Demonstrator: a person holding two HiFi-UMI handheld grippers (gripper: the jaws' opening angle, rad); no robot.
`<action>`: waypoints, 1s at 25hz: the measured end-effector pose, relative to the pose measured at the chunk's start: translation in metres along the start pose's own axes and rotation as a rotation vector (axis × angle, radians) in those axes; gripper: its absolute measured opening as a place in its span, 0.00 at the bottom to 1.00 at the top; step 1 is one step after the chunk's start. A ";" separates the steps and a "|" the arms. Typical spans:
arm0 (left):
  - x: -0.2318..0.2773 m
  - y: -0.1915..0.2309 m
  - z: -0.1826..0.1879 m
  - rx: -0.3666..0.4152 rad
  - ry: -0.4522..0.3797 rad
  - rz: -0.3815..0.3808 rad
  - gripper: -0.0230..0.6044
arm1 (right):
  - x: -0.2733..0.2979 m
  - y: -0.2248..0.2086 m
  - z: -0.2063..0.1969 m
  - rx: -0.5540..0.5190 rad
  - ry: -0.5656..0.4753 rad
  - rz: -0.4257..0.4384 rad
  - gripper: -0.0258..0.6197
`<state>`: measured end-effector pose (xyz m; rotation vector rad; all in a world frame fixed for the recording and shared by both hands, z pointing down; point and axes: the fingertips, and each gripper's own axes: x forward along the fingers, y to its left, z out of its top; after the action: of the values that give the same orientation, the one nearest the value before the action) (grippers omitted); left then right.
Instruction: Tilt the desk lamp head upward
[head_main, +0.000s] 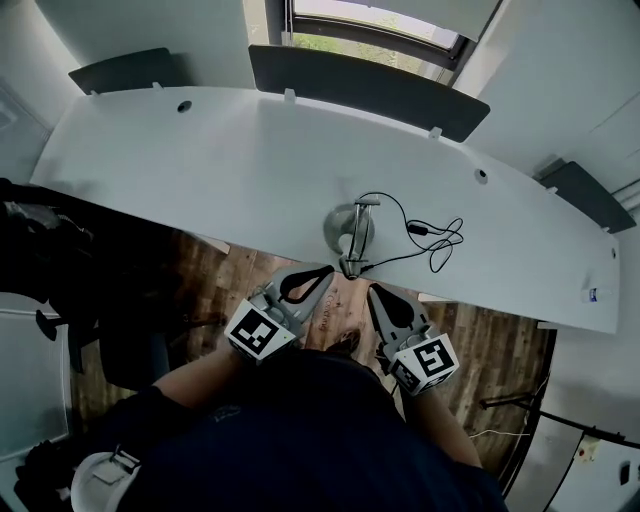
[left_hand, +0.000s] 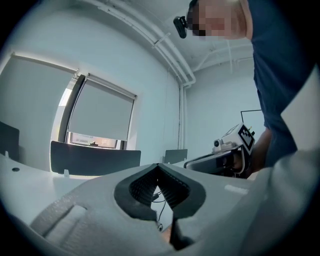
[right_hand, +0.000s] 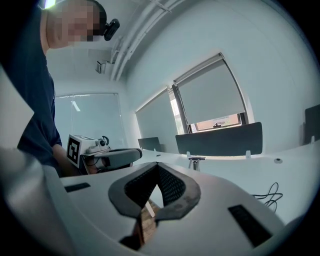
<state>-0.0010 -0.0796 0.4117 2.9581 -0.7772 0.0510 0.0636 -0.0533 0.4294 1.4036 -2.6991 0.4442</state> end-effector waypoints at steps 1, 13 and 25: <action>0.004 0.001 -0.001 0.007 0.002 0.004 0.04 | 0.000 -0.005 -0.001 0.000 0.006 0.010 0.05; 0.045 0.029 -0.032 0.080 0.042 0.045 0.04 | 0.013 -0.054 -0.021 0.014 0.070 0.097 0.05; 0.075 0.049 -0.061 0.107 0.137 0.077 0.08 | 0.023 -0.075 -0.032 -0.010 0.114 0.194 0.05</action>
<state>0.0393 -0.1539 0.4796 2.9827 -0.8957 0.3061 0.1089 -0.1031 0.4816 1.0822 -2.7497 0.5059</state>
